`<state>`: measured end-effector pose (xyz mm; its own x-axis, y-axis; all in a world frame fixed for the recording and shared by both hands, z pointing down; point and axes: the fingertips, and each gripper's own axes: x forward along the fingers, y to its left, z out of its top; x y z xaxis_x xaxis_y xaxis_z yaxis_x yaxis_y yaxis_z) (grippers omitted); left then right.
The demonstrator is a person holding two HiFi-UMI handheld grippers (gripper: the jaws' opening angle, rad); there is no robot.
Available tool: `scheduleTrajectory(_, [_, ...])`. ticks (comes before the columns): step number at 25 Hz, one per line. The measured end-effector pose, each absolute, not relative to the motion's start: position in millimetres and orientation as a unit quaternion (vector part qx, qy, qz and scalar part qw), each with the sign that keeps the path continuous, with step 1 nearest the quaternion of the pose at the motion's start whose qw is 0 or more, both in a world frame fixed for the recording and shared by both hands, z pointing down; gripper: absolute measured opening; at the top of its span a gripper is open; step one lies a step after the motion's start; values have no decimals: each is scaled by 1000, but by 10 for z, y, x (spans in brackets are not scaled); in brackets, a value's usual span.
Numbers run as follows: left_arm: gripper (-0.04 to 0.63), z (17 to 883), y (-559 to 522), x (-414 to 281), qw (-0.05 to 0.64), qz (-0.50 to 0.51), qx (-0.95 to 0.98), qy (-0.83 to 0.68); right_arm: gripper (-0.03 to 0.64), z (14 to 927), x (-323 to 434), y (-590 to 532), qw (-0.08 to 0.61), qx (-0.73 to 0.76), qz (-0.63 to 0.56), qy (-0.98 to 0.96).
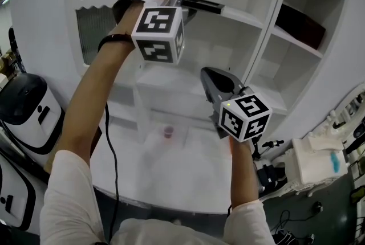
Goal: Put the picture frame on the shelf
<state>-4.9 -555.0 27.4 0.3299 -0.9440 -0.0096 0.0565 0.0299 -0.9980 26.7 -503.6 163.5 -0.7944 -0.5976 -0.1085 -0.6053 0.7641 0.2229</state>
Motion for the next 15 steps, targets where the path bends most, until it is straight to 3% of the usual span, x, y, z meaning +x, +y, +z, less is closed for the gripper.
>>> scheduleTrajectory(2, [67, 287, -5605, -69, 595, -417, -553, 407, 6, 1649, 284, -5025, 10, -323, 127, 938])
scheduleTrajectory(15, [67, 287, -5969, 49, 579, -413, -566, 417, 6, 1666, 455, -4994, 10, -324, 113, 939])
